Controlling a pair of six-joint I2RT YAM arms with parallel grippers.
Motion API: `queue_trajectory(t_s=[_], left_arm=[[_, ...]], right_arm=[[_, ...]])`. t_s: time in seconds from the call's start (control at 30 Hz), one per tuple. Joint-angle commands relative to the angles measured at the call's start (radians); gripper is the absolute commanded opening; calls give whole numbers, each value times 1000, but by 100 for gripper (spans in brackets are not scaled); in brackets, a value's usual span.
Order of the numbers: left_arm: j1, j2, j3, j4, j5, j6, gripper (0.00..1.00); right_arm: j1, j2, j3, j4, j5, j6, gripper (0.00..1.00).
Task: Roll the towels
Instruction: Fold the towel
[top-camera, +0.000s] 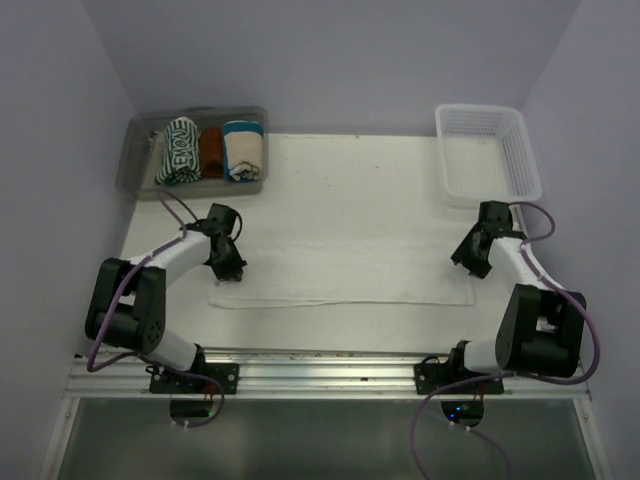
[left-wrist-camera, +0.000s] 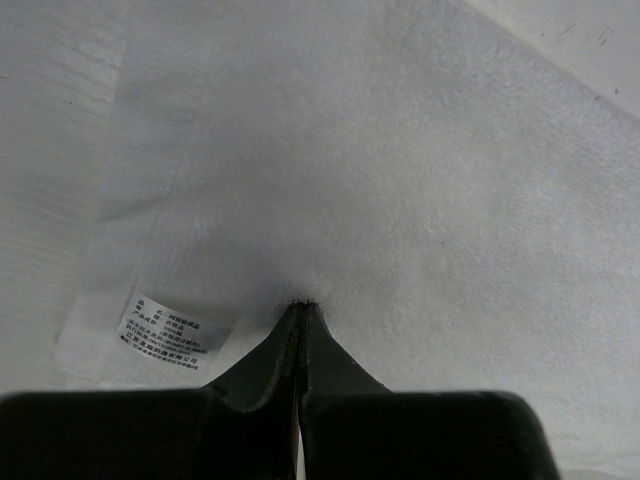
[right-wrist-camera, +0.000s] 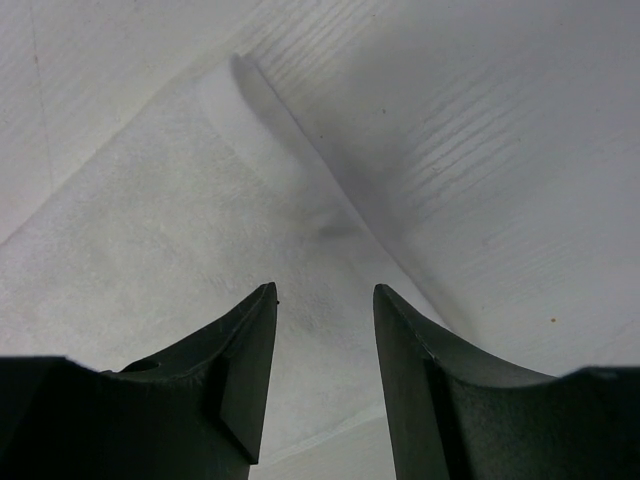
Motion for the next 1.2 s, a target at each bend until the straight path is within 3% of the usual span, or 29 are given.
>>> queue_trajectory(t_s=[0.0,0.17,0.5,0.63,0.67,0.77,0.8,0.9,1.17], left_arm=[[58,34,-49,75,30,18,0],[98,30,-58,83,39,39,0],[150,24,-57,84,47,73,0],[157,10,-60,83,50,79,0],[157,5,-60,84,53,79,0],[157,-1,-61,83,61,78,0],[157,-2,-61,83,62,78,0],[157,-13,-58,81,68,79,0],[176,-55,30,12,-5,110,0]], right_arm=[[-10,18,11,22,12,-24,48],[-31,75,0,54,-6,-33,54],[-33,47,-19,51,-23,-55,52],[-33,116,-12,60,-43,-53,54],[-33,133,-9,60,-47,-52,52],[-33,133,-22,69,-64,-53,29],[-33,121,-25,71,-66,-58,16],[-34,58,-22,66,-67,-65,0],[1,-170,6,-4,-135,-79,0]])
